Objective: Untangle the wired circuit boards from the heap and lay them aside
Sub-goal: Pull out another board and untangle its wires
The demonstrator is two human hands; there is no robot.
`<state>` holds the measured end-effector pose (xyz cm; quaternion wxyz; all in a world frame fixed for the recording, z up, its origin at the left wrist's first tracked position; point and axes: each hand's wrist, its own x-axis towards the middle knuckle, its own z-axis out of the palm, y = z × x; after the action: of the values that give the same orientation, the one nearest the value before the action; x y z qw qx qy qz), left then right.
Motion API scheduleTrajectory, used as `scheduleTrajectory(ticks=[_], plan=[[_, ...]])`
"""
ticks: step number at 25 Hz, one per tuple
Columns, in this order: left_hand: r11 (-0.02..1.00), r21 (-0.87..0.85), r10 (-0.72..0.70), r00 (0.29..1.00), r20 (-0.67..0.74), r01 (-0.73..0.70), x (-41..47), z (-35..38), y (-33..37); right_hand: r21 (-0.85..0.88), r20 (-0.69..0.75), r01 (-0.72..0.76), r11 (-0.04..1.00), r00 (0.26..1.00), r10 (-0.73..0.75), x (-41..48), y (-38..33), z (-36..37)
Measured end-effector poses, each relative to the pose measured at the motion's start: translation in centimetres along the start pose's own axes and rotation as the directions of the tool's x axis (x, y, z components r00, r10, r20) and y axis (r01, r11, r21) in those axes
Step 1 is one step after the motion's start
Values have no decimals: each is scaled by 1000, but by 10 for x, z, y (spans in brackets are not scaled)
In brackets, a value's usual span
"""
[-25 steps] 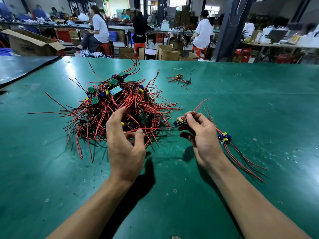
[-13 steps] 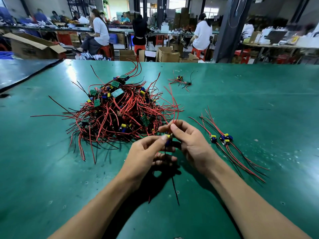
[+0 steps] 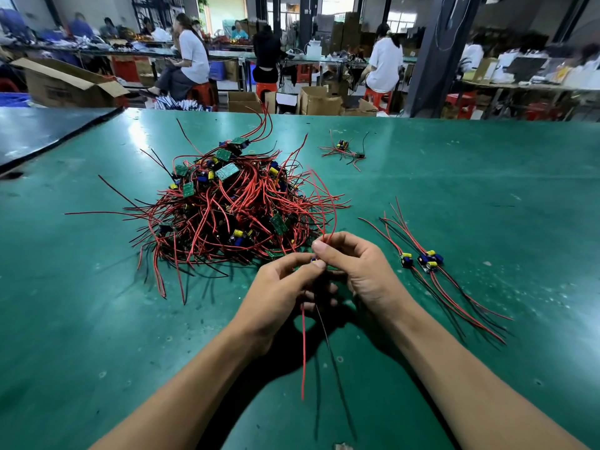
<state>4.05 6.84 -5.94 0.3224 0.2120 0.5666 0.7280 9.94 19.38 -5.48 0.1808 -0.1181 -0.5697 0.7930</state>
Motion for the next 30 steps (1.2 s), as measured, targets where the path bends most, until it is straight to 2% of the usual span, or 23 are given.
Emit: scheduleTrajectory(ticks=[2, 6, 8, 10, 13, 17, 22, 24, 26, 30], plan=[[1000, -14, 0, 1000, 4, 0, 0, 0, 1, 19, -11, -18, 1000, 1000, 18, -1, -2, 0], [1000, 27, 7, 1000, 18, -7, -1, -1, 1, -153, -175, 15, 988, 984, -42, 5, -5, -6], [996, 87, 13, 998, 65, -19, -3, -1, 1, -106, -182, 2, 994, 983, -21, 8, -7, -9], [993, 119, 10, 996, 83, -20, -3, -1, 1, -78, -123, -20, 997, 992, 10, 8, -8, -10], [997, 78, 16, 997, 80, -23, -4, -2, 0, -86, -9, -50, 995, 999, 49, 7, -7, -12], [1000, 27, 5, 997, 71, -7, -6, -1, 4, -98, 36, -100, 990, 994, 103, 6, -7, -16], [997, -32, -72, 996, 44, 73, -4, -6, 7, -44, 244, -244, 969, 938, 248, -3, -4, -15], [994, -38, -98, 993, 68, 100, -4, -8, 9, -82, 201, -162, 983, 964, 176, -1, -1, -14], [993, -45, -101, 992, 79, 105, -2, -7, 11, -130, 85, -25, 991, 996, 36, 3, 2, -11], [991, -61, -112, 989, 94, 118, 1, -7, 13, -131, -120, 145, 981, 980, -161, 9, 5, -4]])
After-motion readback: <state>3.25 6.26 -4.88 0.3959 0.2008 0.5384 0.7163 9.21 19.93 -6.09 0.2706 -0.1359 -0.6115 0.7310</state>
